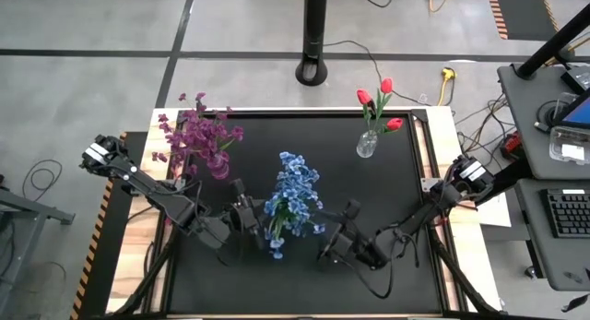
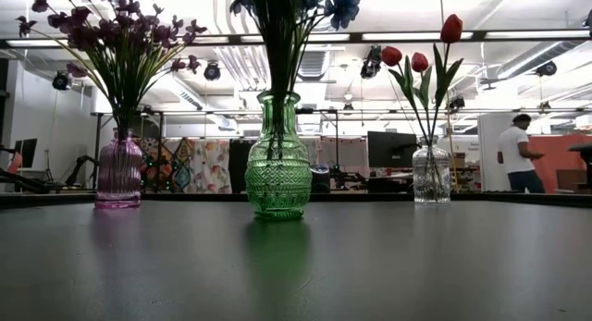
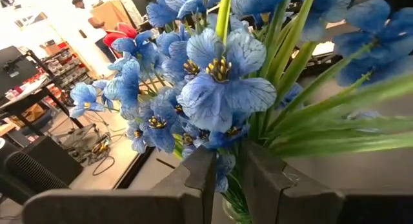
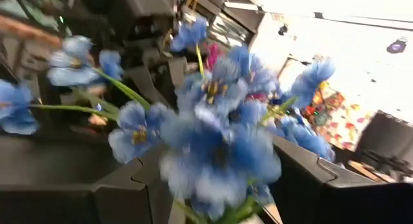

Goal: Sort flowers into vase by color
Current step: Return to Home Position

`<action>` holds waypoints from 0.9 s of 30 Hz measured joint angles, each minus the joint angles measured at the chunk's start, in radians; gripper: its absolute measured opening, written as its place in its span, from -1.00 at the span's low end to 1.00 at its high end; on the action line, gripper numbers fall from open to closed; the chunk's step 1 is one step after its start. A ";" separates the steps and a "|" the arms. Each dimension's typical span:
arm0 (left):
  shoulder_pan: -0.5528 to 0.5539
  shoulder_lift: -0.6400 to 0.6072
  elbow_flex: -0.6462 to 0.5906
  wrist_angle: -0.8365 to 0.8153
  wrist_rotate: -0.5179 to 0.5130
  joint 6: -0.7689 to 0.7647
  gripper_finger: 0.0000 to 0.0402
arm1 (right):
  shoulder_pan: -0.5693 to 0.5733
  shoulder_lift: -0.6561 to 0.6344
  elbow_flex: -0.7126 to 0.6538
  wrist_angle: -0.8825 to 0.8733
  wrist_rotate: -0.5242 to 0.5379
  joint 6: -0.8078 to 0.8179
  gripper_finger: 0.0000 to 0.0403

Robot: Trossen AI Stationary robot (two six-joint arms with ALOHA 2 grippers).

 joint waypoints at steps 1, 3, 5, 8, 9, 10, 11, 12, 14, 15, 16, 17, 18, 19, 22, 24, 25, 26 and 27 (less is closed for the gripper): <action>-0.003 -0.001 0.000 0.000 0.000 0.000 -0.74 | 0.003 -0.001 0.000 -0.016 0.018 0.000 0.00; -0.011 -0.004 0.000 0.000 0.000 0.000 -0.74 | 0.010 -0.001 0.000 -0.041 0.057 -0.001 0.00; -0.023 -0.007 0.000 0.000 0.000 0.000 -0.74 | 0.021 -0.001 0.000 -0.043 0.099 -0.012 0.00; -0.044 -0.013 0.014 -0.024 0.000 -0.001 -0.74 | 0.043 -0.001 0.001 -0.041 0.168 -0.048 0.00; -0.053 -0.015 0.023 -0.034 0.000 -0.002 -0.74 | 0.050 -0.001 0.001 -0.042 0.196 -0.063 0.00; -0.063 -0.017 0.034 -0.052 0.000 -0.009 -0.74 | 0.058 -0.001 0.001 -0.042 0.224 -0.081 0.00; -0.073 -0.018 0.046 -0.074 0.000 -0.021 -0.74 | 0.065 -0.001 0.001 -0.041 0.248 -0.091 0.00; -0.085 -0.018 0.060 -0.106 0.000 -0.039 -0.74 | 0.070 -0.004 0.001 -0.041 0.272 -0.107 0.00; -0.109 -0.018 0.087 -0.205 0.001 -0.109 -0.74 | 0.081 -0.010 0.001 -0.041 0.310 -0.121 0.00; -0.119 -0.018 0.102 -0.267 0.002 -0.158 -0.74 | 0.085 -0.014 0.001 -0.041 0.330 -0.131 0.00; -0.131 -0.018 0.117 -0.335 0.003 -0.211 -0.74 | 0.089 -0.019 0.001 -0.040 0.349 -0.138 0.00; -0.141 -0.018 0.134 -0.413 0.003 -0.267 -0.74 | 0.093 -0.025 0.001 -0.041 0.365 -0.147 0.00; -0.149 -0.018 0.149 -0.485 0.004 -0.329 -0.74 | 0.096 -0.029 0.001 -0.041 0.382 -0.161 0.00; -0.159 -0.018 0.166 -0.557 0.004 -0.397 -0.74 | 0.099 -0.032 0.001 -0.040 0.401 -0.176 0.00; -0.183 -0.018 0.211 -0.715 0.047 -0.581 -0.74 | 0.108 -0.036 0.000 -0.042 0.447 -0.248 0.00; -0.199 -0.018 0.229 -0.757 0.122 -0.647 -0.74 | 0.114 -0.044 -0.004 -0.042 0.452 -0.250 0.00; -0.206 -0.018 0.233 -0.759 0.161 -0.659 -0.74 | 0.115 -0.048 -0.006 -0.041 0.452 -0.250 0.00; -0.213 -0.018 0.236 -0.759 0.194 -0.665 -0.74 | 0.116 -0.052 -0.009 -0.040 0.453 -0.250 0.00; -0.219 -0.018 0.236 -0.759 0.215 -0.669 -0.74 | 0.117 -0.055 -0.014 -0.040 0.453 -0.251 0.00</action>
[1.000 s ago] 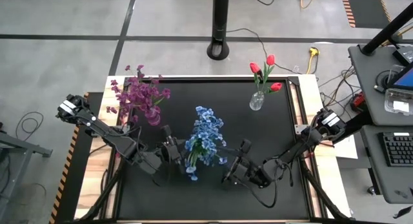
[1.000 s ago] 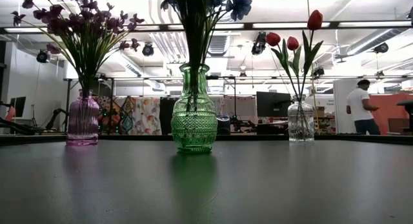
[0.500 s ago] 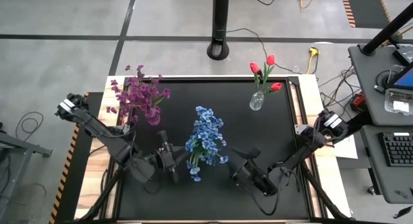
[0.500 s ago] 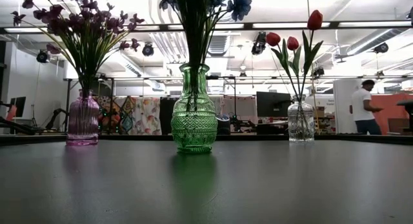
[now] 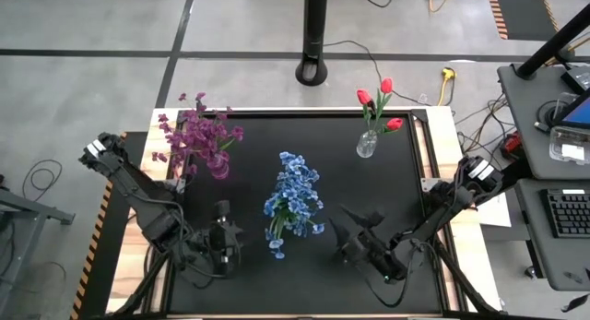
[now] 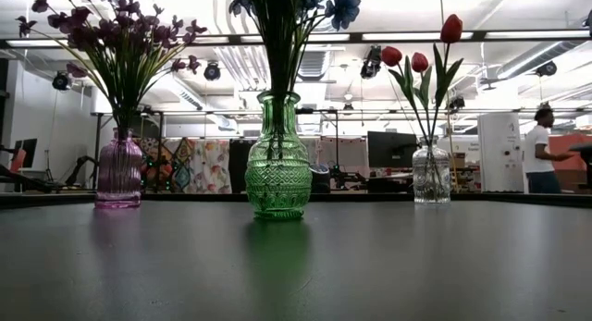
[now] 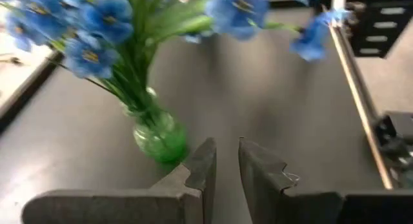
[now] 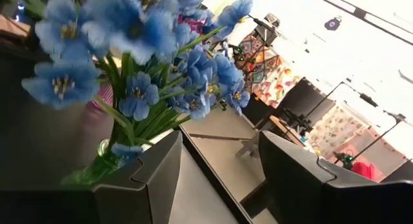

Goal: Sort flowers into vase by color
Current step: Return to Home Position

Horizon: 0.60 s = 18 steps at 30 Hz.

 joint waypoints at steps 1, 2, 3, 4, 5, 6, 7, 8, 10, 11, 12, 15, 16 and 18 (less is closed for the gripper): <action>-0.007 0.000 0.000 -0.001 0.013 -0.002 -0.74 | 0.000 -0.002 -0.006 -0.001 -0.002 -0.002 0.00; -0.014 0.000 0.000 0.001 0.017 -0.002 -0.74 | 0.000 -0.003 -0.015 -0.001 -0.005 -0.009 0.00; -0.020 0.000 -0.002 0.003 0.021 -0.002 -0.74 | -0.003 -0.004 -0.023 -0.001 -0.006 -0.018 0.00; -0.027 0.000 -0.004 0.004 0.023 -0.002 -0.74 | -0.003 -0.006 -0.030 -0.002 -0.012 -0.027 0.00; -0.037 0.000 -0.006 0.005 0.023 -0.002 -0.74 | -0.003 -0.011 -0.039 -0.004 -0.023 -0.039 0.00; -0.047 0.001 -0.009 0.006 0.024 -0.001 -0.74 | -0.003 -0.017 -0.046 -0.004 -0.032 -0.049 0.00; -0.056 0.004 -0.011 0.011 0.025 -0.001 -0.74 | -0.003 -0.024 -0.053 -0.003 -0.045 -0.066 0.00; -0.064 0.007 -0.013 0.014 0.025 0.000 -0.74 | -0.003 -0.035 -0.062 -0.002 -0.061 -0.083 0.00; -0.079 0.013 -0.018 0.023 0.024 0.004 -0.74 | -0.004 -0.058 -0.084 -0.002 -0.111 -0.136 0.00; -0.080 0.018 -0.019 0.028 0.015 0.007 -0.74 | -0.008 -0.067 -0.094 0.000 -0.136 -0.160 0.00; -0.081 0.023 -0.020 0.033 -0.001 0.006 -0.74 | -0.009 -0.077 -0.105 -0.003 -0.158 -0.182 0.00; -0.079 0.036 -0.020 0.046 -0.032 0.006 -0.74 | -0.025 -0.106 -0.126 -0.003 -0.231 -0.233 0.00; -0.076 0.039 -0.020 0.048 -0.034 0.001 -0.74 | -0.031 -0.119 -0.135 0.000 -0.237 -0.230 0.00; -0.073 0.046 -0.020 0.062 -0.037 -0.020 -0.74 | -0.046 -0.137 -0.147 0.000 -0.234 -0.162 0.00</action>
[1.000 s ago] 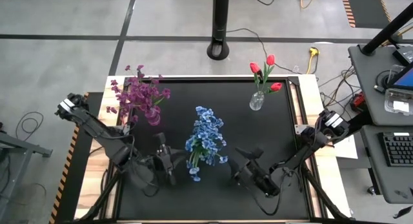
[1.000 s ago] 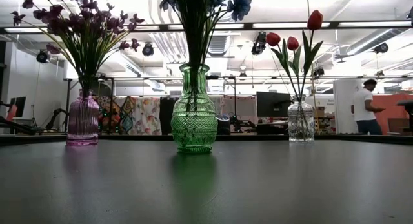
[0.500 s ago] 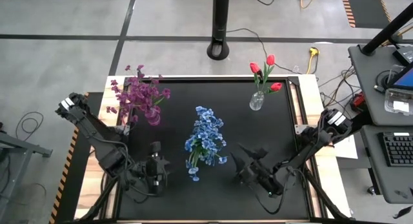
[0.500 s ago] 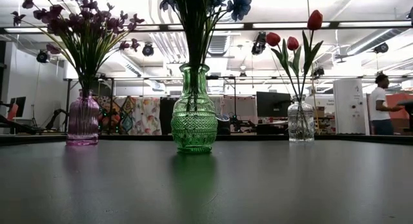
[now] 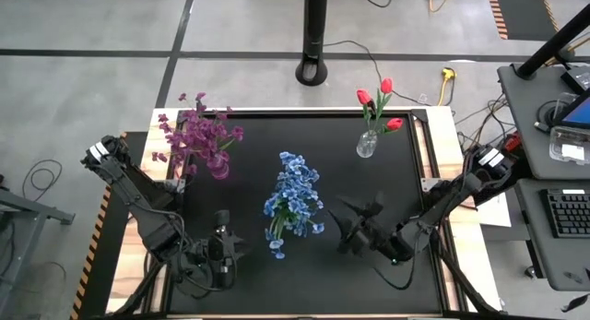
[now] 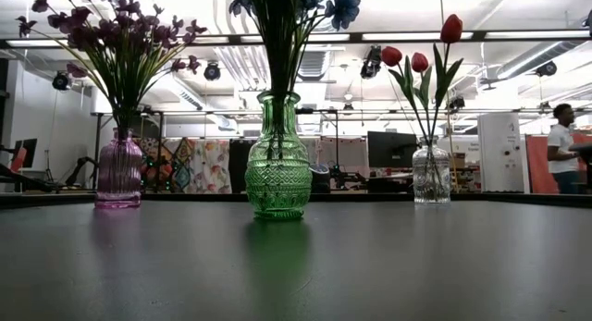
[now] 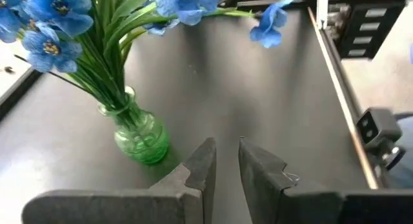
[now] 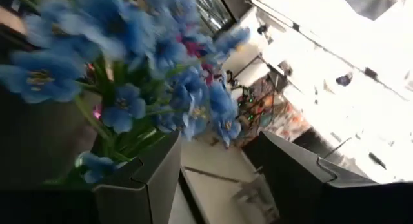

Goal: Sort flowers into vase by color
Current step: Return to Home Position

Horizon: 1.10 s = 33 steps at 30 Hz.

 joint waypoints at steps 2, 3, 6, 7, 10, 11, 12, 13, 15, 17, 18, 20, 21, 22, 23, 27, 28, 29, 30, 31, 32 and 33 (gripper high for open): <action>0.000 0.005 0.000 0.022 -0.001 -0.010 -0.74 | -0.008 -0.018 -0.020 -0.003 -0.003 0.048 0.00; 0.000 0.008 0.000 0.028 -0.001 -0.005 -0.74 | -0.009 -0.025 -0.030 -0.004 -0.002 0.057 0.00; 0.000 0.023 0.000 0.031 0.055 0.018 -0.74 | -0.007 -0.060 -0.069 -0.004 -0.009 0.083 0.00; 0.000 0.030 0.000 0.032 0.074 0.031 -0.74 | -0.003 -0.074 -0.085 -0.002 -0.015 0.103 0.00; 0.000 0.047 0.000 0.033 0.087 0.045 -0.75 | 0.010 -0.138 -0.151 -0.003 -0.067 0.181 0.00; 0.000 0.051 0.000 0.033 0.088 0.045 -0.76 | 0.012 -0.164 -0.178 -0.003 -0.097 0.216 0.00; 0.000 0.056 0.000 0.033 0.088 0.045 -0.77 | 0.015 -0.191 -0.206 -0.003 -0.130 0.256 0.00; 0.000 0.061 0.000 0.033 0.088 0.045 -0.78 | 0.017 -0.223 -0.233 -0.005 -0.164 0.299 0.00; 0.000 0.067 -0.001 0.031 0.089 0.046 -0.80 | 0.017 -0.287 -0.282 -0.027 -0.232 0.396 0.00; 0.000 0.069 -0.001 0.032 0.094 0.057 -0.81 | 0.016 -0.357 -0.323 -0.094 -0.292 0.496 0.00; 0.000 0.069 -0.001 0.033 0.103 0.067 -0.81 | 0.016 -0.389 -0.336 -0.137 -0.317 0.547 0.00; 0.000 0.068 -0.001 0.036 0.122 0.091 -0.81 | 0.016 -0.447 -0.354 -0.219 -0.348 0.633 0.00; 0.000 0.068 -0.001 0.038 0.123 0.107 -0.81 | 0.016 -0.470 -0.359 -0.254 -0.349 0.669 0.00; -0.002 0.066 -0.001 0.040 0.126 0.122 -0.81 | 0.016 -0.491 -0.362 -0.288 -0.350 0.700 0.00; -0.004 0.063 -0.001 0.041 0.136 0.135 -0.81 | 0.016 -0.509 -0.364 -0.323 -0.350 0.726 0.00; -0.018 0.045 -0.001 0.066 0.224 0.111 -0.84 | 0.016 -0.538 -0.366 -0.409 -0.350 0.789 0.00; -0.026 0.038 -0.001 0.078 0.260 0.086 -0.86 | 0.016 -0.539 -0.366 -0.411 -0.350 0.794 0.00; -0.035 0.032 -0.001 0.093 0.304 0.060 -0.88 | 0.016 -0.538 -0.366 -0.412 -0.350 0.794 0.00; -0.045 0.029 -0.001 0.108 0.351 0.035 -0.91 | 0.016 -0.536 -0.366 -0.413 -0.350 0.794 0.00; -0.056 0.025 -0.001 0.120 0.397 0.013 -0.95 | 0.016 -0.534 -0.366 -0.413 -0.350 0.794 0.00; -0.070 0.022 -0.001 0.125 0.427 -0.011 -0.97 | 0.016 -0.534 -0.366 -0.415 -0.350 0.793 0.00; -0.082 0.019 -0.001 0.124 0.440 -0.041 -0.99 | 0.016 -0.534 -0.366 -0.415 -0.350 0.793 0.00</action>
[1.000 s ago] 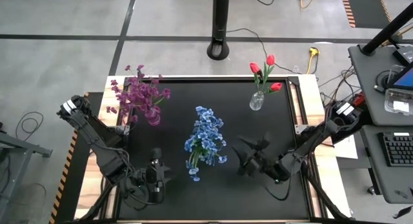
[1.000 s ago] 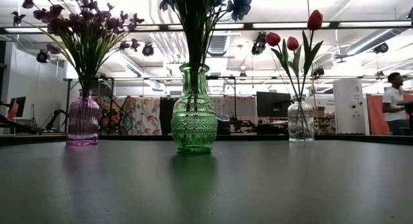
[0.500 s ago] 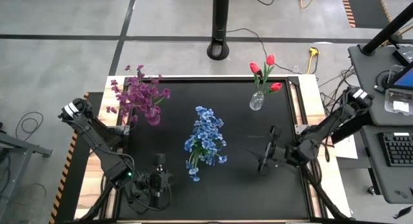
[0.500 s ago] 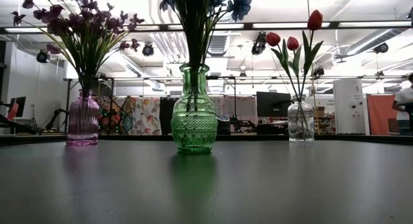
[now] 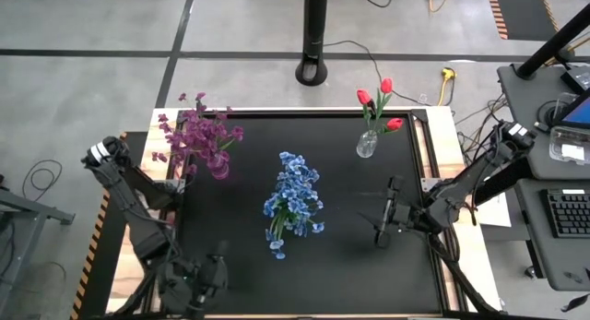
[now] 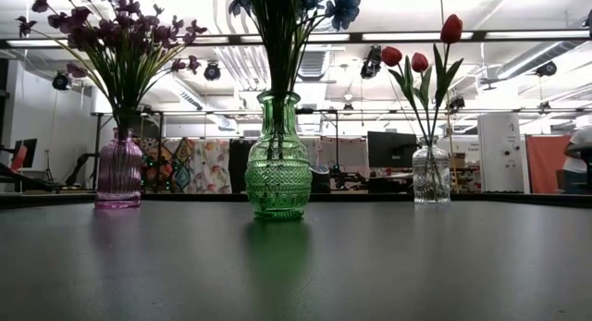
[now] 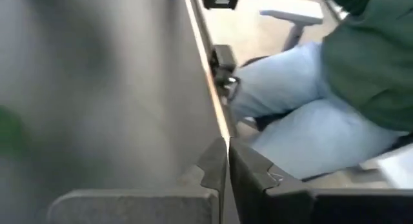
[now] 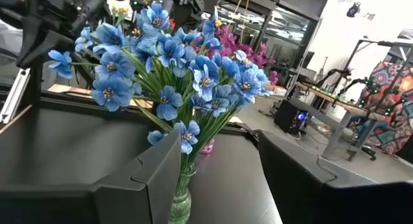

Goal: Sort flowers into vase by color
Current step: Return to Home Position

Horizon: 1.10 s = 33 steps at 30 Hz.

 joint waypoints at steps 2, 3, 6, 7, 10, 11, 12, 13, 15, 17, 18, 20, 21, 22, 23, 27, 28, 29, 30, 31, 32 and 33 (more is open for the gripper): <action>-0.025 -0.005 0.000 -0.014 -0.002 -0.060 -0.99 | 0.000 0.000 0.000 0.002 0.000 0.003 0.00; -0.036 -0.006 0.000 -0.034 -0.007 -0.083 -0.99 | 0.000 0.000 0.000 0.001 -0.001 0.007 0.00; -0.056 -0.005 -0.020 -0.044 -0.027 -0.116 -1.00 | -0.001 -0.003 0.000 0.001 -0.080 0.032 0.00; -0.059 -0.005 -0.028 -0.043 -0.042 -0.115 -1.00 | -0.004 -0.006 0.000 -0.001 -0.128 0.036 0.00; -0.059 -0.006 -0.056 -0.020 -0.048 -0.097 -1.00 | -0.013 -0.031 0.000 -0.013 -0.221 0.042 0.00; -0.060 -0.010 -0.068 -0.021 -0.038 -0.106 -1.00 | -0.013 -0.048 0.000 -0.036 -0.227 0.038 0.00; -0.066 -0.017 -0.083 -0.023 -0.033 -0.129 -1.00 | -0.013 -0.066 0.000 -0.066 -0.227 0.036 0.00; -0.074 -0.027 -0.097 -0.031 -0.032 -0.158 -1.00 | -0.013 -0.086 0.000 -0.097 -0.227 0.040 0.00; -0.100 -0.045 -0.125 -0.044 -0.042 -0.225 -1.00 | -0.013 -0.131 -0.002 -0.166 -0.230 0.068 0.00; -0.135 -0.062 -0.166 -0.045 -0.074 -0.277 -1.00 | -0.013 -0.177 -0.008 -0.227 -0.253 0.107 0.00; -0.151 -0.072 -0.189 -0.048 -0.101 -0.298 -1.00 | -0.013 -0.199 -0.015 -0.250 -0.271 0.121 0.00; -0.182 -0.101 -0.236 -0.036 -0.158 -0.347 -1.00 | -0.013 -0.237 -0.032 -0.270 -0.306 0.143 0.00; -0.195 -0.119 -0.264 -0.026 -0.182 -0.374 -1.00 | -0.013 -0.252 -0.043 -0.267 -0.320 0.149 0.00; -0.204 -0.134 -0.294 -0.009 -0.199 -0.397 -1.00 | -0.013 -0.267 -0.053 -0.267 -0.330 0.156 0.00; -0.211 -0.149 -0.324 0.015 -0.211 -0.412 -1.00 | -0.013 -0.282 -0.065 -0.266 -0.337 0.161 0.00; -0.221 -0.223 -0.442 0.134 -0.233 -0.421 -1.00 | -0.013 -0.329 -0.117 -0.251 -0.340 0.183 0.00; -0.221 -0.243 -0.471 0.152 -0.233 -0.422 -1.00 | -0.013 -0.340 -0.132 -0.244 -0.340 0.190 0.00; -0.221 -0.262 -0.500 0.163 -0.234 -0.422 -1.00 | -0.013 -0.350 -0.149 -0.229 -0.340 0.194 0.00; -0.221 -0.282 -0.523 0.175 -0.233 -0.422 -1.00 | -0.013 -0.361 -0.166 -0.214 -0.340 0.198 0.00; -0.221 -0.303 -0.545 0.187 -0.233 -0.424 -1.00 | -0.013 -0.371 -0.183 -0.199 -0.340 0.202 0.00; -0.221 -0.327 -0.564 0.190 -0.234 -0.428 -1.00 | -0.013 -0.381 -0.197 -0.190 -0.340 0.208 0.00; -0.221 -0.347 -0.581 0.191 -0.234 -0.429 -1.00 | -0.013 -0.392 -0.211 -0.181 -0.340 0.212 0.00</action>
